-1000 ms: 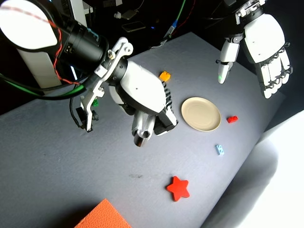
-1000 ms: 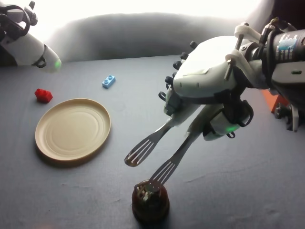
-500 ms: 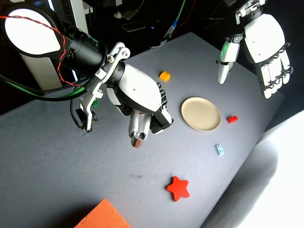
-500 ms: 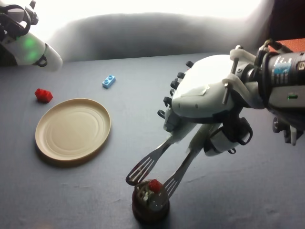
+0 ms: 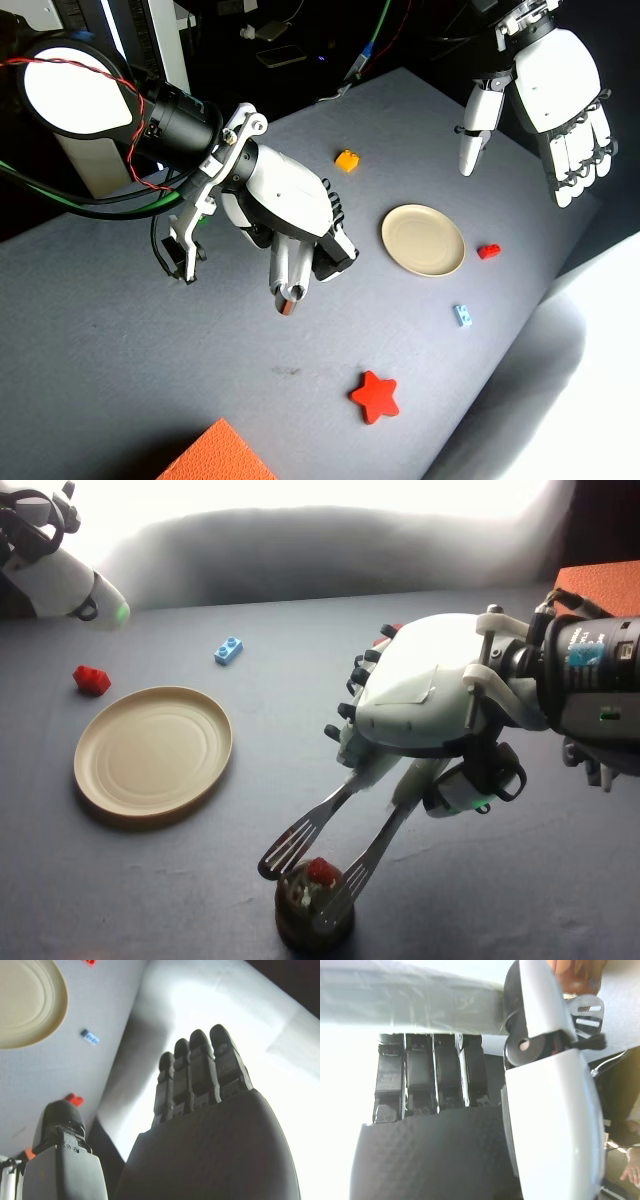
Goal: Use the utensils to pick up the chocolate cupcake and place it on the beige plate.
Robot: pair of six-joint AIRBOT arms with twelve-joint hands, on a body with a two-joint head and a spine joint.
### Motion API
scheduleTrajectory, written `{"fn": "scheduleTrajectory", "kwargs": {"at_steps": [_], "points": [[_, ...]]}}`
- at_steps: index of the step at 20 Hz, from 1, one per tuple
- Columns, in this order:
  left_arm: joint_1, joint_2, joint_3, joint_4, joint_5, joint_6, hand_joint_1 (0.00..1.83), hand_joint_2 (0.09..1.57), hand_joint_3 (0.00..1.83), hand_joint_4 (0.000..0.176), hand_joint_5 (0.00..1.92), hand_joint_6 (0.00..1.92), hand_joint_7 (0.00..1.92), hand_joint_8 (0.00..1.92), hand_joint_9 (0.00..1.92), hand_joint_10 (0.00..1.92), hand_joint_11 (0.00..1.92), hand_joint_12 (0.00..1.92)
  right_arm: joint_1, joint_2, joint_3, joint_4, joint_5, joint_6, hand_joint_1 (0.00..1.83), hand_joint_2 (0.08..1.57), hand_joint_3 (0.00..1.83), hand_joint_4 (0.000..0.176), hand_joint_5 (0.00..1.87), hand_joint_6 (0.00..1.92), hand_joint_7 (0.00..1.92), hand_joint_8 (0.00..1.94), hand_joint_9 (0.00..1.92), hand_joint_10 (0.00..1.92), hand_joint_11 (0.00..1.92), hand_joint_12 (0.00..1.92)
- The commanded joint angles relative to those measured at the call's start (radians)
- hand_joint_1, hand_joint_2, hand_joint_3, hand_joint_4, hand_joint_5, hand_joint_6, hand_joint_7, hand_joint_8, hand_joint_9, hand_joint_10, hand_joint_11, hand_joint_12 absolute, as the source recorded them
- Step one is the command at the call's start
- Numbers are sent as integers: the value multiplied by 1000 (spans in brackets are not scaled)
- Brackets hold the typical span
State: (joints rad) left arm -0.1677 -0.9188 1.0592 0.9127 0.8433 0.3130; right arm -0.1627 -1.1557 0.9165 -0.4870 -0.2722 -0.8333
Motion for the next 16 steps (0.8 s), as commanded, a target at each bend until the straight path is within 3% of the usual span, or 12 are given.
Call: {"fn": "scheduleTrajectory", "kwargs": {"at_steps": [1,16], "points": [[-11,5,6,72,-34,4,287,1027,0,0,167,3,184,3,169,3,0,269,5,0,-4,-18,100,-2,1199,1078,1,0,794,9,595,644,466,1086,341,1505],[-12,5,9,72,-31,4,309,1023,0,0,167,2,193,0,174,1,0,317,-24,-10,7,-132,172,-1,1184,1079,0,0,784,11,613,607,459,1071,328,1510]]}}
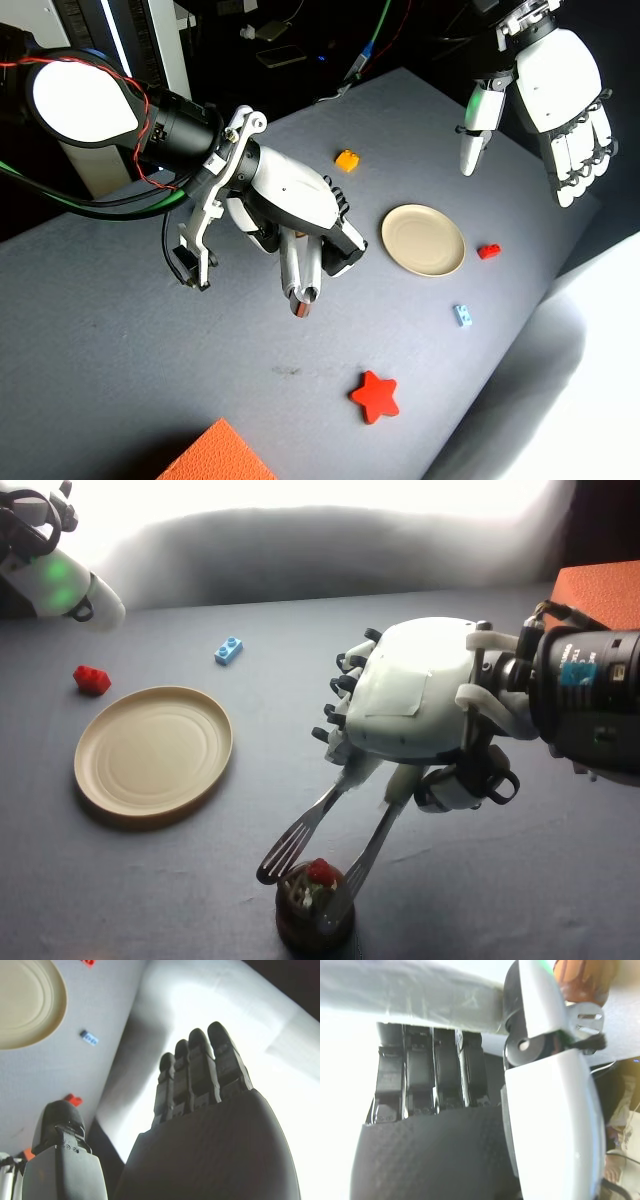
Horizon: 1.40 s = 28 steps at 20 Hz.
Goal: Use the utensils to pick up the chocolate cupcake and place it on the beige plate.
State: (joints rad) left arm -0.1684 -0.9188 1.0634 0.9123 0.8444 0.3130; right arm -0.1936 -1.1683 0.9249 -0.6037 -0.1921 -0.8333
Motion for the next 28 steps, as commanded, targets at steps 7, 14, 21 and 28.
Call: {"fn": "scheduleTrajectory", "kwargs": {"at_steps": [7,14,21,28], "points": [[-12,5,4,72,-32,4,311,1015,0,0,159,4,188,3,178,4,0,323,-36,-18,10,-66,127,-2,1167,1090,1,0,767,9,563,700,416,1154,341,1534],[-13,5,5,72,-32,4,295,1028,3,0,143,5,169,3,147,4,0,187,-63,-34,43,-94,166,-19,1179,1085,0,0,780,13,587,675,434,1111,336,1518],[-14,5,6,72,-31,4,290,1031,0,0,137,5,168,4,151,2,0,166,-74,-41,43,-94,191,-70,1193,1100,0,0,771,8,612,608,455,1101,346,1526],[-15,5,4,72,-31,4,314,1011,0,0,167,3,200,2,179,4,0,297,-72,-31,12,-203,207,-70,1234,1133,4,0,785,13,662,643,508,1141,393,1534]]}}
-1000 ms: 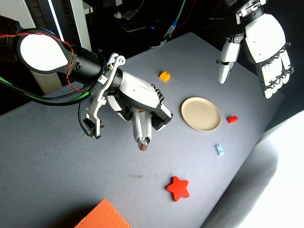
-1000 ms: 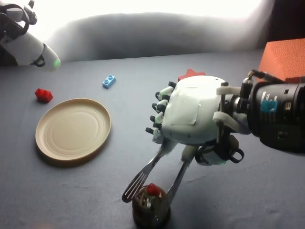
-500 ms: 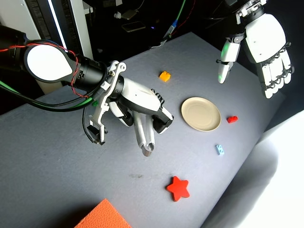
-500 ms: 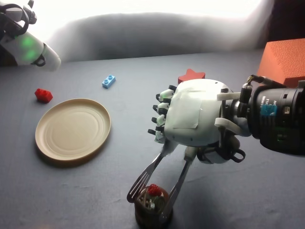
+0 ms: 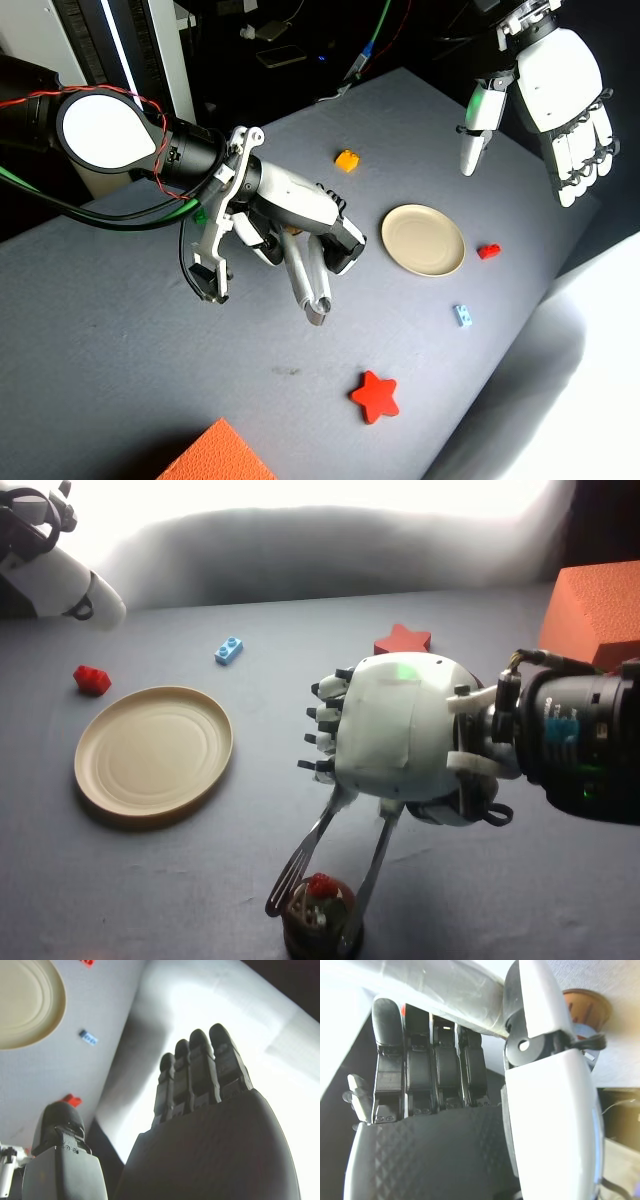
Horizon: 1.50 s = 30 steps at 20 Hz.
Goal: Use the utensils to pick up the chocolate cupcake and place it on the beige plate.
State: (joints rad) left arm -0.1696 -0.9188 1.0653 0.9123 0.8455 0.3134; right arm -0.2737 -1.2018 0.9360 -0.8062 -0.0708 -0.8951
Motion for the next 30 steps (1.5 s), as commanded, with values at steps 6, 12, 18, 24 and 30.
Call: {"fn": "scheduleTrajectory", "kwargs": {"at_steps": [6,12,18,24,30], "points": [[-14,6,3,73,-32,4,307,1018,0,0,155,2,185,0,168,1,0,314,-8,9,-24,-84,86,-9,1322,1188,4,0,828,34,801,1290,543,1138,387,1571],[-14,6,3,72,-30,4,304,1013,0,0,170,5,202,6,187,7,0,377,-9,11,-24,-91,87,-9,1156,1263,0,0,620,1419,799,1389,586,1214,488,1595],[-14,6,3,72,-30,4,307,1024,0,0,168,10,190,7,180,7,0,350,-7,12,-24,-94,88,-9,1363,1179,0,0,890,935,776,1361,787,1449,767,1476],[-14,6,3,72,-30,4,283,1029,2,0,163,1,179,0,154,0,0,219,-7,13,-25,-93,86,-8,1363,1168,0,0,910,924,821,1287,793,1440,766,1468],[-15,6,3,72,-30,4,288,1023,0,0,177,2,206,2,176,2,0,271,-3,14,-25,-59,53,61,1361,1174,0,0,867,967,820,1287,799,1457,778,1458]]}}
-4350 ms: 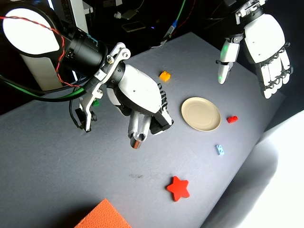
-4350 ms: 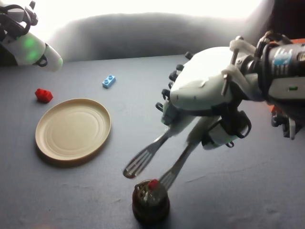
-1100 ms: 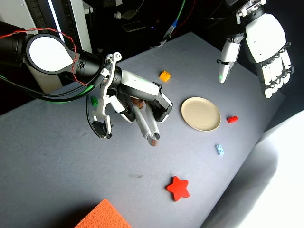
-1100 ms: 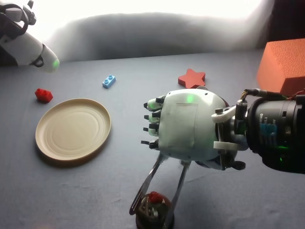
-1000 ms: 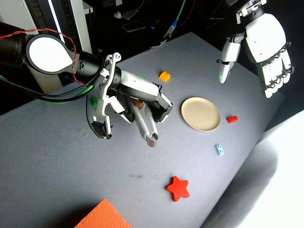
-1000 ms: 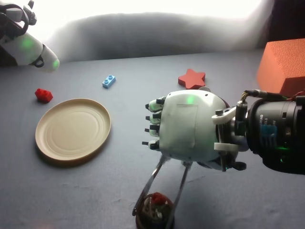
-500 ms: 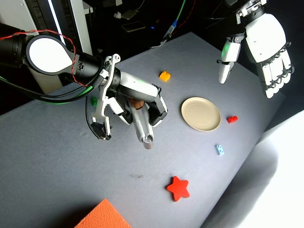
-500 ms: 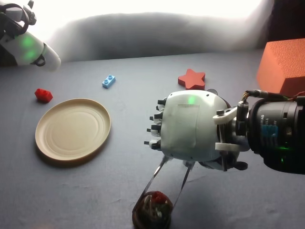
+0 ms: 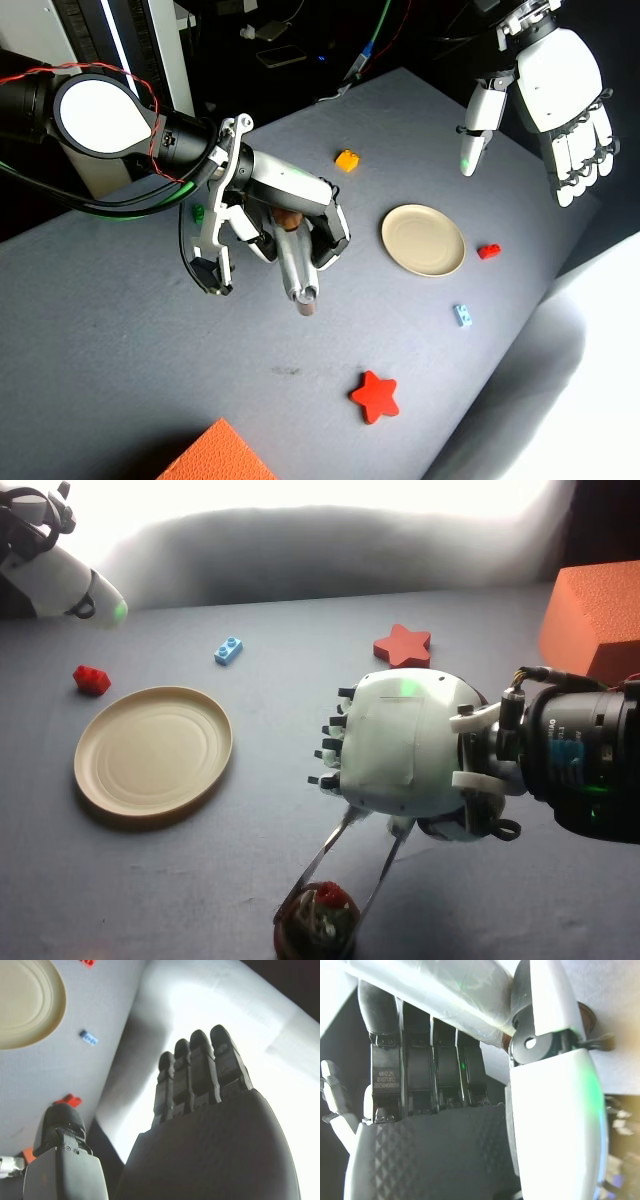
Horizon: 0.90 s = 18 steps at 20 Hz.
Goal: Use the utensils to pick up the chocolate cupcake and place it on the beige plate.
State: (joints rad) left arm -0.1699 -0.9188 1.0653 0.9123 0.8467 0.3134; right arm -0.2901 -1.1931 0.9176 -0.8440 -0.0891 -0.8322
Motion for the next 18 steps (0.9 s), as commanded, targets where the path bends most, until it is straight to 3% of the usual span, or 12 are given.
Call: {"fn": "scheduleTrajectory", "kwargs": {"at_steps": [1,5,10,11,18], "points": [[-15,6,3,72,-31,4,284,1027,1,0,180,3,207,2,181,4,0,277,16,6,-6,13,59,-2,1359,1175,0,0,873,960,821,1284,790,1467,751,1489],[-17,5,3,72,-31,4,252,1038,1,0,152,0,188,1,168,0,0,239,40,6,-5,133,14,-2,1362,1165,0,0,904,925,835,1268,797,1436,780,1415],[-17,5,3,72,-31,4,274,1027,0,0,190,5,212,3,195,4,0,328,80,3,9,160,-5,-2,1360,1171,1,0,912,928,812,1285,778,1471,772,1487],[-17,5,4,72,-31,4,274,1032,2,0,168,3,185,2,170,3,0,272,87,-1,17,160,-5,-2,1363,1163,0,0,918,920,842,1240,791,1455,762,1487],[-21,5,3,72,-31,4,259,1036,3,0,172,0,206,4,175,1,0,277,152,-115,170,159,-47,-5,1363,1167,0,0,906,908,822,1289,800,1453,822,1437]]}}
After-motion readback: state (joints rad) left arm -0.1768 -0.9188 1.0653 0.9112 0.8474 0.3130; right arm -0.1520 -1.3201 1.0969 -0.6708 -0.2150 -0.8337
